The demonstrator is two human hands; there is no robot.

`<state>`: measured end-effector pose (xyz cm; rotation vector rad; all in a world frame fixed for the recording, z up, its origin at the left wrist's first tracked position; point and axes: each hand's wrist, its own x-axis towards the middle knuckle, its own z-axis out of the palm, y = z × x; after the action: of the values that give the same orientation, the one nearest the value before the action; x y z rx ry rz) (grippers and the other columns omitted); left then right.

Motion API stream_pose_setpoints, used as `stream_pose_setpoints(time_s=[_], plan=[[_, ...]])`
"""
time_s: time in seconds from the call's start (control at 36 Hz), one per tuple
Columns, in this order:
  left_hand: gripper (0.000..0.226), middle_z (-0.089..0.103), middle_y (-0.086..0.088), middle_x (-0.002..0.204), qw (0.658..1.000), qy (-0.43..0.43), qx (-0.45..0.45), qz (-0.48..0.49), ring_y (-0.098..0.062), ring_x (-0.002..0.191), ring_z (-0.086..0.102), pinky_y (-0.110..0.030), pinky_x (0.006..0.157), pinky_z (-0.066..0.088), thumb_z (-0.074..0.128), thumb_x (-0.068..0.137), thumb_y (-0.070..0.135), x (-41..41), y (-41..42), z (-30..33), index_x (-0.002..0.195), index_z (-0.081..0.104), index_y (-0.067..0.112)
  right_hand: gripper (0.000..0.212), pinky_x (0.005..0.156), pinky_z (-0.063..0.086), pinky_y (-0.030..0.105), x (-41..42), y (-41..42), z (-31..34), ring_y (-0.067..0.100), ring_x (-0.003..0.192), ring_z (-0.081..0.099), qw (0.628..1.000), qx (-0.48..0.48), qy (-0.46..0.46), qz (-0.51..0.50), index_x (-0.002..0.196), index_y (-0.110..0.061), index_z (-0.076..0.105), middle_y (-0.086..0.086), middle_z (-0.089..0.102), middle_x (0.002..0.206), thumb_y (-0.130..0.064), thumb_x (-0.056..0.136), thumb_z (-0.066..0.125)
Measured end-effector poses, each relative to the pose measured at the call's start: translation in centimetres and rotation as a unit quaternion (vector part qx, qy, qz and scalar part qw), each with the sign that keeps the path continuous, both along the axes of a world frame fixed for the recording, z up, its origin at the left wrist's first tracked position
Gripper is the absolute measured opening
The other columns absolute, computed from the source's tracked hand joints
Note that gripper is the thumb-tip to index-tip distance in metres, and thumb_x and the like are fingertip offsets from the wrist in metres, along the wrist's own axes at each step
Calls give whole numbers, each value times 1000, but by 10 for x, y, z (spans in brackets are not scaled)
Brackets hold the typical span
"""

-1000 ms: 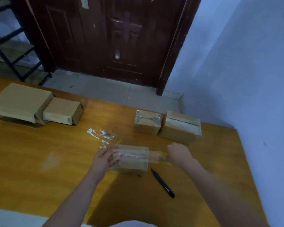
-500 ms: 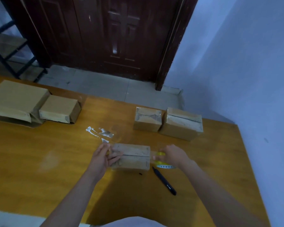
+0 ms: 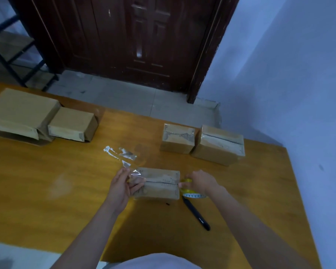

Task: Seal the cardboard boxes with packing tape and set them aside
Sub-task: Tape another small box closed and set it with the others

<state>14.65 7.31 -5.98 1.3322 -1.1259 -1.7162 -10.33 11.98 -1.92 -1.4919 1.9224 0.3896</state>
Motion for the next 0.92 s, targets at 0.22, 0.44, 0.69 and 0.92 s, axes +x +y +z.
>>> stream_pose_setpoints(time_s=[0.22,0.44,0.69,0.92], plan=[[29,48,-11,62,996,-52,-29,61,-24,60,62,-29,55,56,44,100,6,-6,0,19,71,45,4,57,79,45,31,-3,-9,-5,23,106,57,1000,22,-18,-3,131,-21,54,6,61,119,-58,88,51],[33,40,-26,67,991,-83,-61,87,-24,65,43,-39,60,45,49,96,1,2,8,5,64,40,-6,54,70,41,28,-6,-7,-8,21,99,59,1000,13,-23,-1,124,-17,58,5,63,113,-57,88,53],[32,40,-15,65,993,-99,-35,50,-23,63,39,-36,60,38,48,98,7,6,0,-10,69,43,-7,57,72,42,28,-6,-6,-10,21,100,59,999,17,-25,-9,130,-19,55,6,63,114,-57,88,52],[32,51,-11,70,992,-120,29,-17,-25,68,51,-33,62,48,46,101,17,7,-4,-26,73,50,1,59,72,43,29,-5,-5,-13,22,100,59,999,15,-31,-23,130,-18,56,6,63,114,-59,87,51]])
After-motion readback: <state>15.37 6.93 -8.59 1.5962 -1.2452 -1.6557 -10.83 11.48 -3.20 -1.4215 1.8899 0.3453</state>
